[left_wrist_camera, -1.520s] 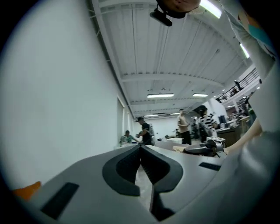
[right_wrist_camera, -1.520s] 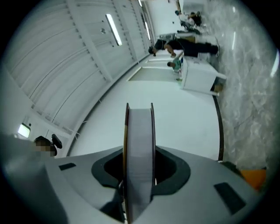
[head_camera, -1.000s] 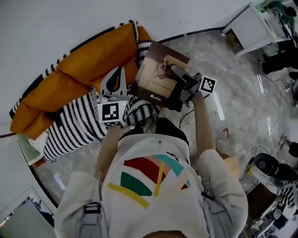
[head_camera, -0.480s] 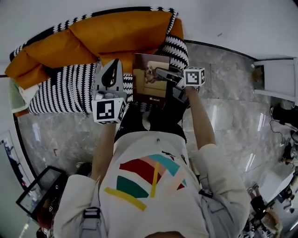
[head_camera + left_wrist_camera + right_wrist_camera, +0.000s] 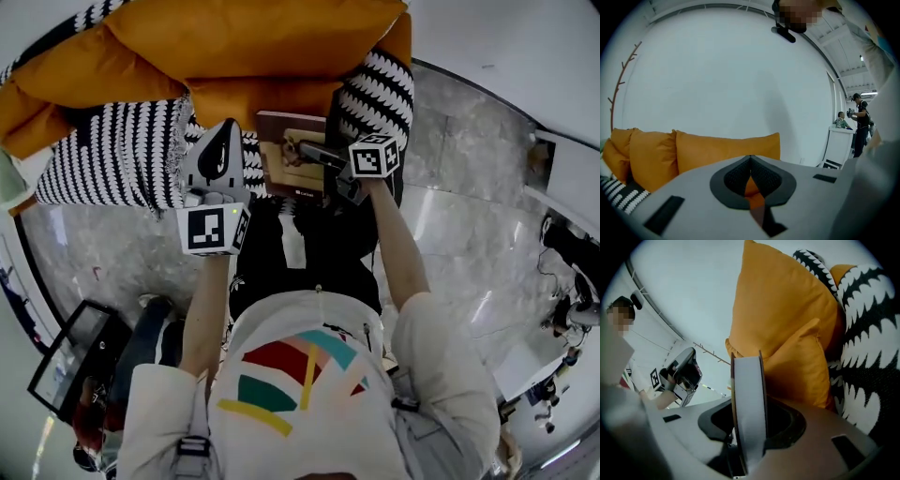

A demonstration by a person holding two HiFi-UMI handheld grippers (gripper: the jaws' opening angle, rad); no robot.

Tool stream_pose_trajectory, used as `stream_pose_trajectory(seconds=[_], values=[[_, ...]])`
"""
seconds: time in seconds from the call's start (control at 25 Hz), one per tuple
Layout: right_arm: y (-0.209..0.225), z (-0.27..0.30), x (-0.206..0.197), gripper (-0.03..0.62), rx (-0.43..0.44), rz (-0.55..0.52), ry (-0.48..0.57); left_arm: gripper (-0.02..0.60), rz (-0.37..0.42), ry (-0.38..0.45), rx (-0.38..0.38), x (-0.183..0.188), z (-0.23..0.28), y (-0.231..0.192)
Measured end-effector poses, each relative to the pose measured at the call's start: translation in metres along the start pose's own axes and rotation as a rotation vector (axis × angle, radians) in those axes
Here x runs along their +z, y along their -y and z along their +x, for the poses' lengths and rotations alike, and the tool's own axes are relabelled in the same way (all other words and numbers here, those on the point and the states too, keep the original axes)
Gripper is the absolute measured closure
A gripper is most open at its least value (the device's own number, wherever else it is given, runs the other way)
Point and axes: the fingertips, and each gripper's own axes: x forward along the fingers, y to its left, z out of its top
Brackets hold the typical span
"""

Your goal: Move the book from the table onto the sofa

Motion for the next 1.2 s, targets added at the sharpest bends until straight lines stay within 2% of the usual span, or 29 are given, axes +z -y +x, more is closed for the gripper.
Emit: stream_pose_trajectory(seconds=[0.16,0.24,0.36,0.44,0.52,0.6,0.72,0.84,1.0,1.2], values=[[0.018,-0.002,-0.006,0.436,0.0,0.039,0.027,0.575,-0.005,-0.001,-0.02,-0.012,0.011,0.008],[0.028,0.0,0.004,0.399,-0.049,0.053,0.066,0.575,-0.014,-0.003,-0.028,-0.02,0.018,0.007],[0.042,0.004,0.008,0.319,-0.236,-0.014,0.081,0.575,-0.035,-0.011,-0.033,-0.024,0.017,0.006],[0.048,-0.001,0.01,0.281,-0.38,-0.091,0.085,0.575,-0.027,0.0,-0.04,-0.015,0.011,0.008],[0.048,-0.011,0.02,0.261,-0.488,-0.139,0.114,0.575,-0.012,0.019,-0.048,0.002,0.007,0.008],[0.045,-0.024,0.035,0.258,-0.569,-0.16,0.151,0.575,0.004,0.038,-0.047,0.02,0.004,0.007],[0.031,-0.046,0.054,0.258,-0.612,-0.148,0.217,0.575,0.02,0.073,-0.035,0.046,-0.008,0.004],[0.004,-0.07,0.081,0.258,-0.632,-0.16,0.296,0.575,0.034,0.114,-0.021,0.076,-0.021,0.003],[-0.06,-0.115,0.127,0.258,-0.695,-0.255,0.454,0.575,0.08,0.181,-0.026,0.135,-0.042,0.012],[-0.184,-0.147,0.163,0.261,-0.679,-0.516,0.525,0.575,0.115,0.275,-0.054,0.198,-0.071,0.03]])
